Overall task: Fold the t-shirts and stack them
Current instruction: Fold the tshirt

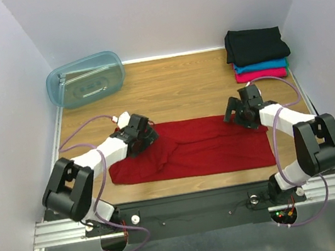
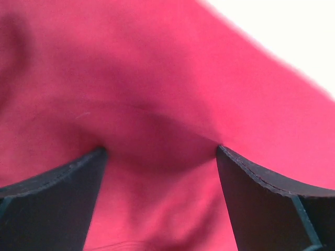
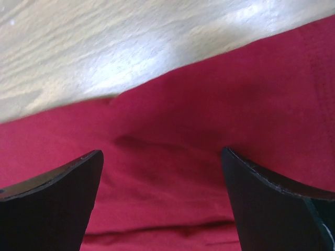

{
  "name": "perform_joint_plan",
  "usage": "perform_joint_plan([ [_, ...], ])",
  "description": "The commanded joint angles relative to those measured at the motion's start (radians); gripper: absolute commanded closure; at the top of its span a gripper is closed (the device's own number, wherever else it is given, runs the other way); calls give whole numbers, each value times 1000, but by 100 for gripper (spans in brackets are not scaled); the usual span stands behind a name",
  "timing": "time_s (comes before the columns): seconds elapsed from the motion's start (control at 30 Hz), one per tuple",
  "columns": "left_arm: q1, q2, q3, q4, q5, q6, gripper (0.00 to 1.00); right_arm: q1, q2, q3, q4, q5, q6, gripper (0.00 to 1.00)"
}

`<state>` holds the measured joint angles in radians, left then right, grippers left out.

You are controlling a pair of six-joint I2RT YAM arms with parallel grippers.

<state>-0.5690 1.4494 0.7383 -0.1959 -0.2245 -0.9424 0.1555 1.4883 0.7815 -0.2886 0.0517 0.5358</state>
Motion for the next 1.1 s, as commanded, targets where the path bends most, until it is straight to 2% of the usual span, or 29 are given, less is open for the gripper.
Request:
perform_joint_plan([
  [0.0,38,153,94,171,40,112,2,48,-49,-95,63,-36,27,0],
  [0.07,53,285,175,190,46,151,2,62,-100,-142,65,-44,47,0],
  [0.13,70,382,353,182,88,223,3,110,-146,-204,65,-47,85,0],
  [0.2,75,540,505,101,161,273,4,160,-199,-246,65,-68,130,0],
  [0.23,75,593,677,42,180,310,6,209,-250,-281,65,-84,179,0],
  [0.27,75,644,758,18,204,327,8,231,-276,-304,65,-99,211,0],
  [0.3,75,742,915,-9,220,333,10,251,-298,-323,68,-143,245,0],
  [0.37,73,834,1060,-34,270,360,9,334,-356,-375,85,-167,334,0],
  [0.4,73,932,1138,-52,278,356,10,370,-371,-389,86,-150,363,0],
  [0.43,73,988,1321,-100,289,367,9,459,-390,-407,92,-141,413,0],
  [0.47,75,1047,1428,-137,298,361,10,505,-390,-412,94,-135,443,0],
  [0.5,75,1166,1637,-170,324,357,10,595,-381,-416,112,-128,484,0],
  [0.53,75,1218,1721,-189,352,356,9,640,-369,-416,124,-127,503,0],
  [0.57,78,1280,1775,-169,399,338,2,683,-324,-410,141,-125,519,0],
  [0.6,78,1286,1796,-133,413,323,2,723,-295,-403,161,-130,530,0],
  [0.67,81,1269,1700,32,430,291,1,820,-222,-381,219,-139,547,0],
  [0.73,89,1252,1635,102,441,249,1,895,-128,-329,236,-121,544,0],
  [0.87,95,1312,1730,90,465,240,1,955,-72,-258,236,-95,510,0],
  [1.07,113,1309,1710,69,351,209,1,958,-152,-209,209,-82,461,0],
])
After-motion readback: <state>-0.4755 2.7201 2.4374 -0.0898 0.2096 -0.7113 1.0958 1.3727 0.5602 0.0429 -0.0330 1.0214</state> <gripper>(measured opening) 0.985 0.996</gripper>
